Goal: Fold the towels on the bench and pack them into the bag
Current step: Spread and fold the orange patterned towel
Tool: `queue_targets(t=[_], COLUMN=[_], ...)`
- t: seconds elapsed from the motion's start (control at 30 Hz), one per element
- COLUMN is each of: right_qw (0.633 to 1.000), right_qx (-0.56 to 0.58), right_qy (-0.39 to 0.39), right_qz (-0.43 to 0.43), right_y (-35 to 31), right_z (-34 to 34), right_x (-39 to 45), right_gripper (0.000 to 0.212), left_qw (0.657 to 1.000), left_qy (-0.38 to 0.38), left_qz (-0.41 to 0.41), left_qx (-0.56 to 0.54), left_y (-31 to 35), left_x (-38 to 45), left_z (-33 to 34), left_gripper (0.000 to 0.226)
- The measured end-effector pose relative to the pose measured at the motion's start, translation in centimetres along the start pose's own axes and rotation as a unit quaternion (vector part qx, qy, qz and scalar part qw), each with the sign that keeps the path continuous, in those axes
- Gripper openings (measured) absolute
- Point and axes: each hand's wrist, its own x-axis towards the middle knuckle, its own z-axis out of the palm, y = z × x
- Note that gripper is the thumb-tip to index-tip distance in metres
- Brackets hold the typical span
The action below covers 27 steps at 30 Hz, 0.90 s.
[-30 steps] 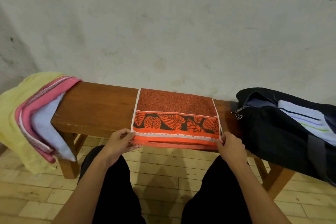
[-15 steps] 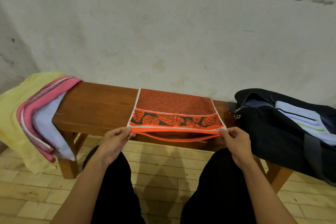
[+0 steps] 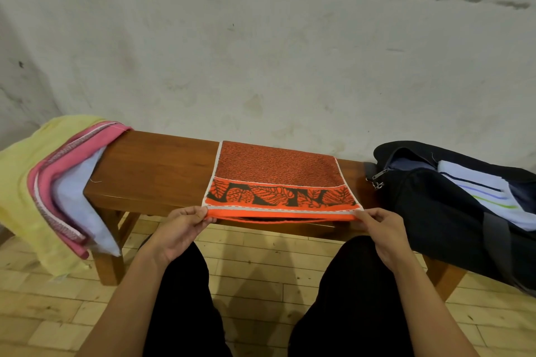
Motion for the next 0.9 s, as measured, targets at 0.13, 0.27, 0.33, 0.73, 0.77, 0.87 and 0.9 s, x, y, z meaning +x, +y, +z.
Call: queue_targets(t=[0.13,0.27,0.33,0.73,0.77,0.87,0.9], right_qw=[1.000,1.000,1.000,0.999,0.999,0.997,0.997], right_qx=[-0.007,-0.002,-0.005,-0.027,-0.036,-0.055,-0.051], right_qy=[0.001,0.003,0.004,0.022,0.022,0.020,0.020], right_qz=[-0.007,-0.012,-0.015,-0.015,-0.020,-0.043,-0.047], right_y=[0.2,0.3,0.3,0.5,0.4,0.1,0.1], right_z=[-0.2,-0.3,-0.3,-0.2,-0.2,0.0,0.0], right_x=[-0.1,-0.1,-0.2,0.1,0.1,-0.3,-0.3], right_gripper=[0.006,0.007,0.007,0.010,0.011,0.014,0.015], left_qw=[1.000,1.000,1.000,0.997,0.997,0.996,0.995], left_qy=[-0.004,-0.019,-0.017,0.051,0.056,0.074,0.080], left_qz=[-0.011,-0.008,-0.006,0.012,0.015,0.031,0.039], left_qx=[-0.014,-0.015,-0.006,0.049,0.048,0.044,0.043], left_y=[0.1,0.2,0.2,-0.5,-0.6,-0.7,-0.8], left_x=[-0.1,-0.4,-0.6,0.3,0.4,0.5,0.5], left_z=[0.0,0.2,0.3,0.2,0.1,0.1,0.1], left_gripper=[0.014,0.023,0.025,0.005,0.005,0.013,0.013])
